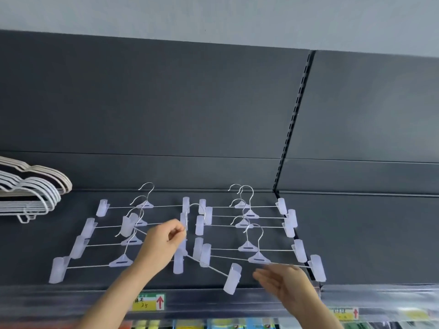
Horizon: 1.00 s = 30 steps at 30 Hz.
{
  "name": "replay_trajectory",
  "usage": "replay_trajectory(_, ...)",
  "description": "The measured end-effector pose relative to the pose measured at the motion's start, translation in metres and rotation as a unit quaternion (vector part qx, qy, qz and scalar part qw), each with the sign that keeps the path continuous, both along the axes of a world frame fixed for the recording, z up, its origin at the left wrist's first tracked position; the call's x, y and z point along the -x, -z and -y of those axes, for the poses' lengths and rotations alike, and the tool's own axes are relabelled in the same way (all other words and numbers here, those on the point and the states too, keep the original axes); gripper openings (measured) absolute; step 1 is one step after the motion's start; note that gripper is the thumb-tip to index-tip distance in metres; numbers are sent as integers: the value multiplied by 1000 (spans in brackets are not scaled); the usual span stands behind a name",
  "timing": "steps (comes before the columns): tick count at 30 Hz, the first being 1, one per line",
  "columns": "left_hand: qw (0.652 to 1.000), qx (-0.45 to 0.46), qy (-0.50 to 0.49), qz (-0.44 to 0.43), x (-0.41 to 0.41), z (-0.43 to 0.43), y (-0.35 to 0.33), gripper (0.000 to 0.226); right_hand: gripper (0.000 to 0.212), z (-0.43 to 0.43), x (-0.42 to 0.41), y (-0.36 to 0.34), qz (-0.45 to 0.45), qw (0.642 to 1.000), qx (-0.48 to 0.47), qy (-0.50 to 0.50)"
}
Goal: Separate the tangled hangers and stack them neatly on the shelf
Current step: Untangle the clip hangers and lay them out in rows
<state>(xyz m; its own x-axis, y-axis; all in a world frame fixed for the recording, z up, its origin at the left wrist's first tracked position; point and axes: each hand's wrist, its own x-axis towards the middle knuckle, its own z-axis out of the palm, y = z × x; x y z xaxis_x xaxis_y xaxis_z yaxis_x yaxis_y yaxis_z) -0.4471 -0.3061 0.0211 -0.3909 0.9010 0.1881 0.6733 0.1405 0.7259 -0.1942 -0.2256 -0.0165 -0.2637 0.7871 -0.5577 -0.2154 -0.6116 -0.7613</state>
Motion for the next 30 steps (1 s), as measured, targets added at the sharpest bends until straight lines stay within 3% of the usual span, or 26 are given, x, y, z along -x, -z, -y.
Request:
replay_trajectory(3,1000,-3,5,3,-1,-2,0,31,18,-4,-5,0,188,973,-125,-50)
replay_trajectory(4,1000,-3,7,4,-1,-3,0,32,26,-7,-6,4,277,940,-192,-62)
replay_trajectory(6,1000,-4,7,5,-1,-4,-1,33,33,-9,-3,8,449,826,-331,-82)
replay_trajectory(8,1000,0,8,5,-1,-5,0,32,15,-7,4,6,533,715,-435,-127)
replay_trajectory(9,1000,3,8,6,-1,-5,0,32,12,-7,8,7,547,681,-458,-166)
replay_trajectory(11,1000,5,7,7,-1,-6,1,31,31,-13,14,15,562,644,-454,-253)
replay_trajectory(16,1000,14,6,-1,0,-3,3,28,18,-24,19,28,481,699,-477,-228)
replay_trajectory(21,1000,12,0,-7,3,0,3,28,15,-18,16,33,442,668,-550,-238)
replay_trajectory(30,1000,14,-4,-11,6,8,2,18,15,-15,11,40,461,650,-557,-236)
